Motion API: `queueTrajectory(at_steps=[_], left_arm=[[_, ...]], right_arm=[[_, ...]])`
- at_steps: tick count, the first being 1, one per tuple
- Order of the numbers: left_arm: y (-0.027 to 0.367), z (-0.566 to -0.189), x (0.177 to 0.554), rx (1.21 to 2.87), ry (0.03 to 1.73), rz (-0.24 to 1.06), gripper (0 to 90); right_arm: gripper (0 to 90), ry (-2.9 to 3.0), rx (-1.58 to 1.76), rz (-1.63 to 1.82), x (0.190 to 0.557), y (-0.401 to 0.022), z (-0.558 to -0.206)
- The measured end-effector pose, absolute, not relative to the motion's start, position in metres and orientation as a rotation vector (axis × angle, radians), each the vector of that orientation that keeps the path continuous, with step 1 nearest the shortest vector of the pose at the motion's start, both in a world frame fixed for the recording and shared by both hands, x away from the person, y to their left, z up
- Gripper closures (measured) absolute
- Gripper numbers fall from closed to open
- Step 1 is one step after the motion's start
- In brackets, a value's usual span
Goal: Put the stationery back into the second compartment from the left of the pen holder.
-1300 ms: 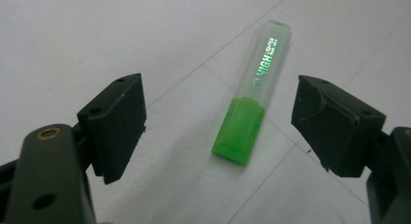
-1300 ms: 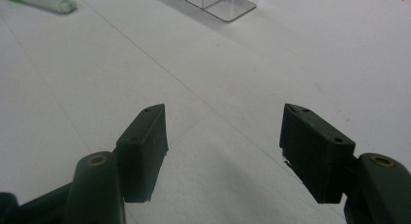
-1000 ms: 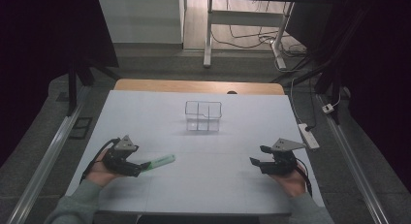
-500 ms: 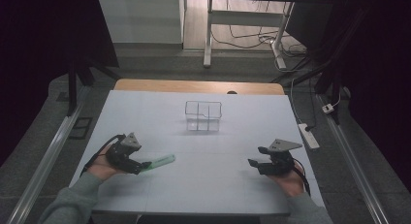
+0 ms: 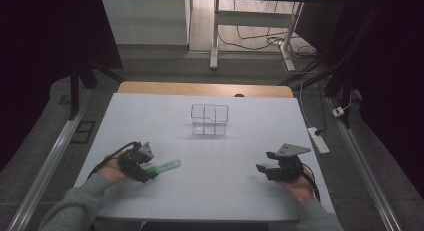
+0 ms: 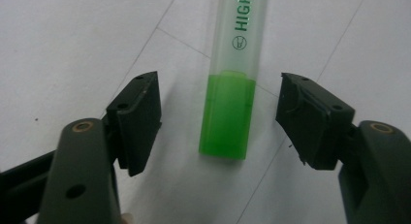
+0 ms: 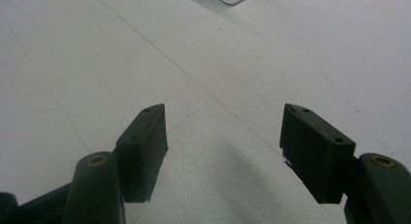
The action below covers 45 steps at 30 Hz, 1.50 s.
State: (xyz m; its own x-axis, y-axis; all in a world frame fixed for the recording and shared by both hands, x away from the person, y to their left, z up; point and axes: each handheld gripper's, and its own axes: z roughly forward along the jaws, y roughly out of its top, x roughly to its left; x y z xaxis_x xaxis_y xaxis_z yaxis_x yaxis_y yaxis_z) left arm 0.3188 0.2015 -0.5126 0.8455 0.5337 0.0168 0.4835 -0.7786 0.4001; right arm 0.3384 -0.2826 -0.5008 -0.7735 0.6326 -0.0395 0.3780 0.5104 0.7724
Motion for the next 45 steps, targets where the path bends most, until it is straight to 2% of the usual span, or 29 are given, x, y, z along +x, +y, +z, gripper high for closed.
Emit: queueTrajectory(at_steps=[7,12,14,24,37,45], left_arm=[[0.197,-0.516,0.320,2.686,0.729,0.166,45.4],[0.197,-0.515,0.320,2.699,0.675,0.114,62.0],[0.197,-0.515,0.321,2.699,0.676,0.099,66.1],[0.191,-0.513,0.318,2.730,0.672,0.145,67.0],[0.200,-0.492,0.316,2.567,0.681,0.206,67.0],[0.188,-0.479,0.318,2.515,0.648,0.258,66.9]], right_arm=[[33.5,2.439,0.847,1.129,0.338,-0.283,-0.501],[33.5,2.440,0.853,1.135,0.338,-0.282,-0.501],[33.5,2.441,0.850,1.132,0.338,-0.282,-0.501],[33.6,2.430,0.843,1.141,0.337,-0.282,-0.498],[33.6,2.419,0.835,1.149,0.336,-0.282,-0.497],[33.7,2.409,0.826,1.161,0.335,-0.281,-0.495]])
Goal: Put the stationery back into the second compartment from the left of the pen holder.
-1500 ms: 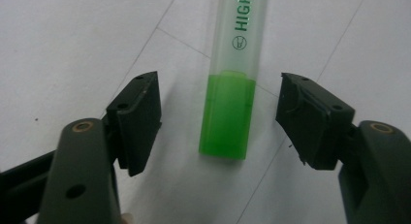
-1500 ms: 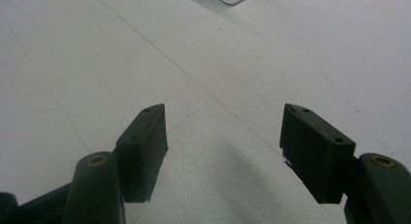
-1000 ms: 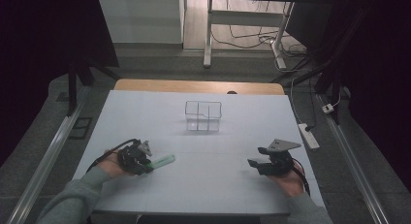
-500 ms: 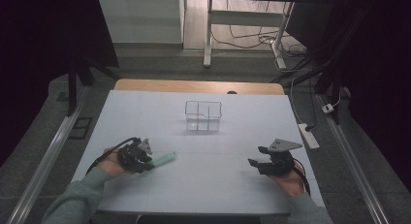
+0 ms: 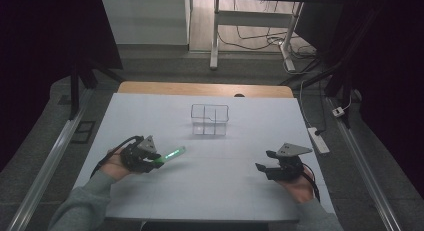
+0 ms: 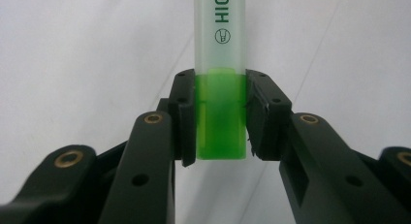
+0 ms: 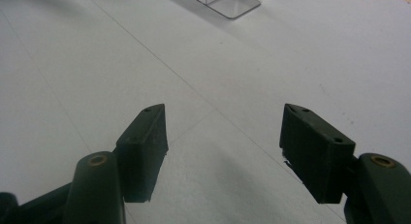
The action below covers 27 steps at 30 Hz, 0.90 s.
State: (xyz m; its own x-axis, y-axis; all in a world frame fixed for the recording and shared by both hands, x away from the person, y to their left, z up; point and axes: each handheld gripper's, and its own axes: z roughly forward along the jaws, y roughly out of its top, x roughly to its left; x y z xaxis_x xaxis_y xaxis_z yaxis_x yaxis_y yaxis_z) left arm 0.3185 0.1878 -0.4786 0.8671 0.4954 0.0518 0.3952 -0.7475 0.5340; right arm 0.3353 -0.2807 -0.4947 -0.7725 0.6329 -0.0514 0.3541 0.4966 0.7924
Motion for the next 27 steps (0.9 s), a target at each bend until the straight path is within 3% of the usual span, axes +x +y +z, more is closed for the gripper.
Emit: queueTrajectory(at_steps=[27], left_arm=[[0.125,-0.469,0.327,2.480,0.520,0.286,66.9]], right_arm=[[30.7,2.444,0.749,1.170,0.330,-0.268,-0.489]])
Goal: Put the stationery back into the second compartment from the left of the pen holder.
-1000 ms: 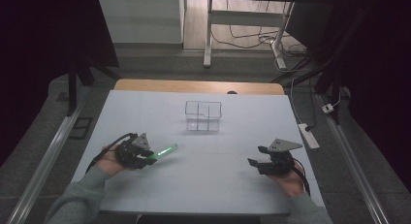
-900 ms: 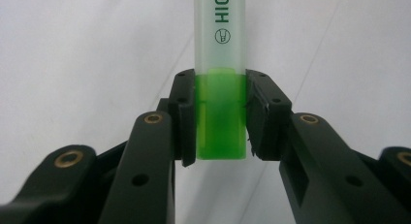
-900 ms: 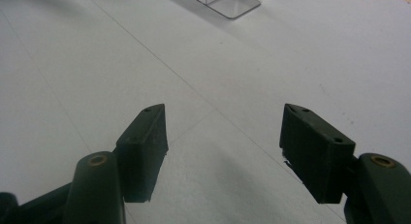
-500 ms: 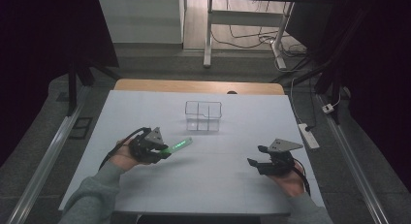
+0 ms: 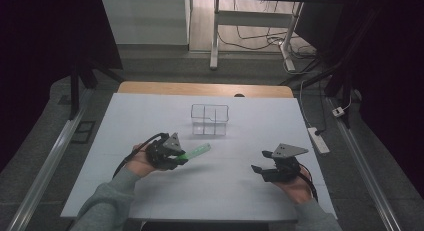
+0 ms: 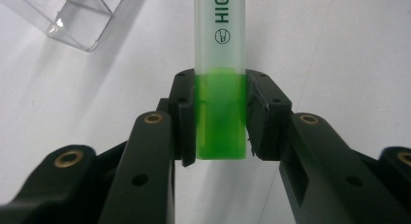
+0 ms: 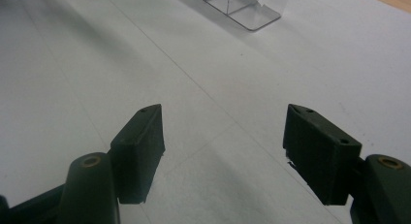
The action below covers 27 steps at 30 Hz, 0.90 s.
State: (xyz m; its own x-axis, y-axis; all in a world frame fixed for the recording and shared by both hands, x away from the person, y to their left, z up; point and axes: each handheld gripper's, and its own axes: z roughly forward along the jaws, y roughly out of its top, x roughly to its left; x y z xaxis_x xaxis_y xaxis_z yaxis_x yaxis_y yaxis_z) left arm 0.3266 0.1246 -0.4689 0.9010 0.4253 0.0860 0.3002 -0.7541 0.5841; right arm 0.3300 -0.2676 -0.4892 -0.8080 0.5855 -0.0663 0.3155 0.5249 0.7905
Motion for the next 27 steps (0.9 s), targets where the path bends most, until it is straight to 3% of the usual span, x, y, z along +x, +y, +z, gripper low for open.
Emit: queueTrajectory(at_steps=[27], left_arm=[[0.072,-0.477,0.326,2.558,0.394,0.321,66.9]], right_arm=[[30.0,2.562,0.591,1.084,0.326,-0.228,-0.482]])
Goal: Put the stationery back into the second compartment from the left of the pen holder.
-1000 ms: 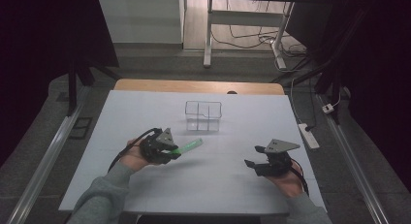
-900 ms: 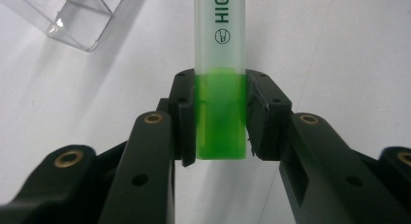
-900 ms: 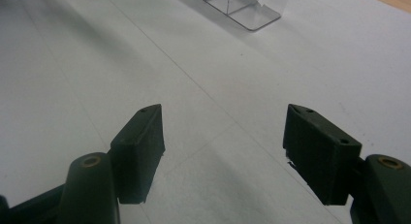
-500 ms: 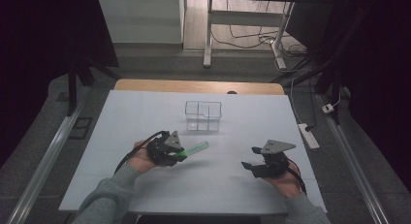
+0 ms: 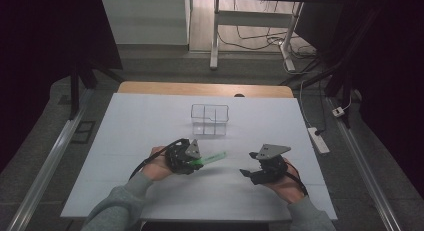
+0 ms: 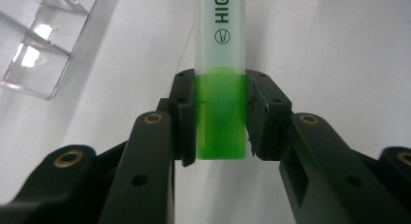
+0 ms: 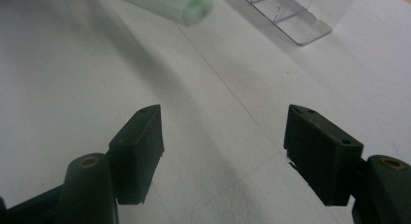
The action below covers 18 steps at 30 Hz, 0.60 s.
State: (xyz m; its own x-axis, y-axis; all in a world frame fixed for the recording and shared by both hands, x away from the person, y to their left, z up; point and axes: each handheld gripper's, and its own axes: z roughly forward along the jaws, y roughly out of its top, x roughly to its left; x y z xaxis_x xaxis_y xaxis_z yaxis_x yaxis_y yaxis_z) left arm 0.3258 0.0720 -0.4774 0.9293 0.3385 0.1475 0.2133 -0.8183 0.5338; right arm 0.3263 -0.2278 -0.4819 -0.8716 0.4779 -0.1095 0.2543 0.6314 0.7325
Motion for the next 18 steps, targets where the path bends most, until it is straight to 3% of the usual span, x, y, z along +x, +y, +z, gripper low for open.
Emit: queueTrajectory(at_steps=[18], left_arm=[[0.042,-0.488,0.320,2.625,0.298,0.317,66.9]], right_arm=[[31.7,2.626,0.435,0.962,0.326,-0.195,-0.481]])
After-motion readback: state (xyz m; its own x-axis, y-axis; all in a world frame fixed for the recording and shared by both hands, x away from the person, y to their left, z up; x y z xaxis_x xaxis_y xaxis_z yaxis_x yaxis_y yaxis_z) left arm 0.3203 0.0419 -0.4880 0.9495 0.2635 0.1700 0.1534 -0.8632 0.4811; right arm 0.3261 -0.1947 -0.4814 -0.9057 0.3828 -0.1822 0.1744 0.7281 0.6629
